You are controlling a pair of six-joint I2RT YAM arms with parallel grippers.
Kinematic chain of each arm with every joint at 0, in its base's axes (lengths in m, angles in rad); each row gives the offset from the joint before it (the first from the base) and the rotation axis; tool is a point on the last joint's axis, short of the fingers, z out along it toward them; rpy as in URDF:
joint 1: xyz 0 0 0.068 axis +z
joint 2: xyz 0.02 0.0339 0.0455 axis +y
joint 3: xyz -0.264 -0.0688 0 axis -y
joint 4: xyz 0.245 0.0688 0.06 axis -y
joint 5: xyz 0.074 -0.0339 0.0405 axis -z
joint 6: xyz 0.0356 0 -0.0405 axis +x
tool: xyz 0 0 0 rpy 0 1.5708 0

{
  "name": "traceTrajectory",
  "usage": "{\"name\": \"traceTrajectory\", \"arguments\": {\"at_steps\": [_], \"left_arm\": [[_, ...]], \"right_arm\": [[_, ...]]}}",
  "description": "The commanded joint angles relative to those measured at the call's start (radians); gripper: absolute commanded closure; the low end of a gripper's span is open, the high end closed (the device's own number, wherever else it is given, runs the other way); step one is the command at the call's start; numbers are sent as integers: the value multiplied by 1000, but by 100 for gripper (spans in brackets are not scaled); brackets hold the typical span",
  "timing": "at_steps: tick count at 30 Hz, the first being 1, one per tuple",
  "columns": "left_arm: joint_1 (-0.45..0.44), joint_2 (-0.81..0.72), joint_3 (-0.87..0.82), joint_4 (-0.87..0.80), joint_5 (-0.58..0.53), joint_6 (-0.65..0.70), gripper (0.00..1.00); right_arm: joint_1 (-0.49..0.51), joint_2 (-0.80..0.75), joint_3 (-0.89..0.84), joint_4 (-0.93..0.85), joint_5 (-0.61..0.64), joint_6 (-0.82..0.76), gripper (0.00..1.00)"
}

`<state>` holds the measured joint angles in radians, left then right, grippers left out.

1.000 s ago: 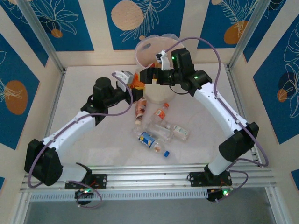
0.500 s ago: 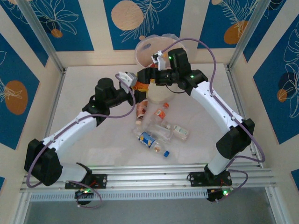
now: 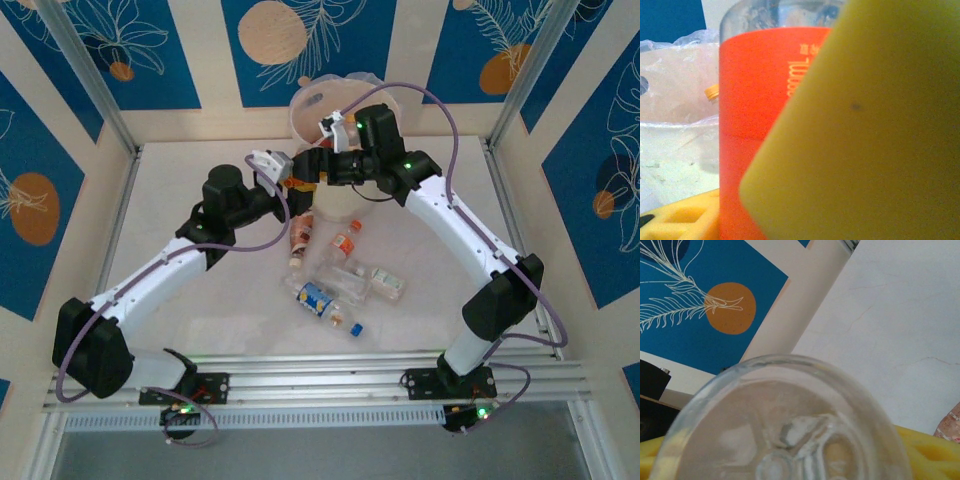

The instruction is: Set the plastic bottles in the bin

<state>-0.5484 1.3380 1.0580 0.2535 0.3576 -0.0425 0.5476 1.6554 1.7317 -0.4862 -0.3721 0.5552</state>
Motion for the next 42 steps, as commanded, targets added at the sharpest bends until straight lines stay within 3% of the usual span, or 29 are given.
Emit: {"name": "traceTrajectory", "arguments": {"at_steps": [1, 11, 21, 30, 37, 42], "left_arm": [[-10, -7, 49, 54, 6, 12, 38], [-10, -64, 18, 20, 6, 13, 1], [-10, -183, -45, -7, -99, 1, 0], [-10, -235, -46, -82, -283, -65, 1], [-10, -226, -25, -156, -437, -118, 0], [-8, -194, 10, -230, -507, -150, 0]], "right_arm": [[3, 7, 30, -27, -15, 9, 35], [-13, -12, 86, -42, 30, -13, 51], [-47, -20, 236, -122, 158, -101, 53], [-69, -2, 384, -152, 472, -244, 51], [-106, 105, 520, -179, 632, -320, 51], [-141, 236, 673, -258, 661, -335, 52]]}}
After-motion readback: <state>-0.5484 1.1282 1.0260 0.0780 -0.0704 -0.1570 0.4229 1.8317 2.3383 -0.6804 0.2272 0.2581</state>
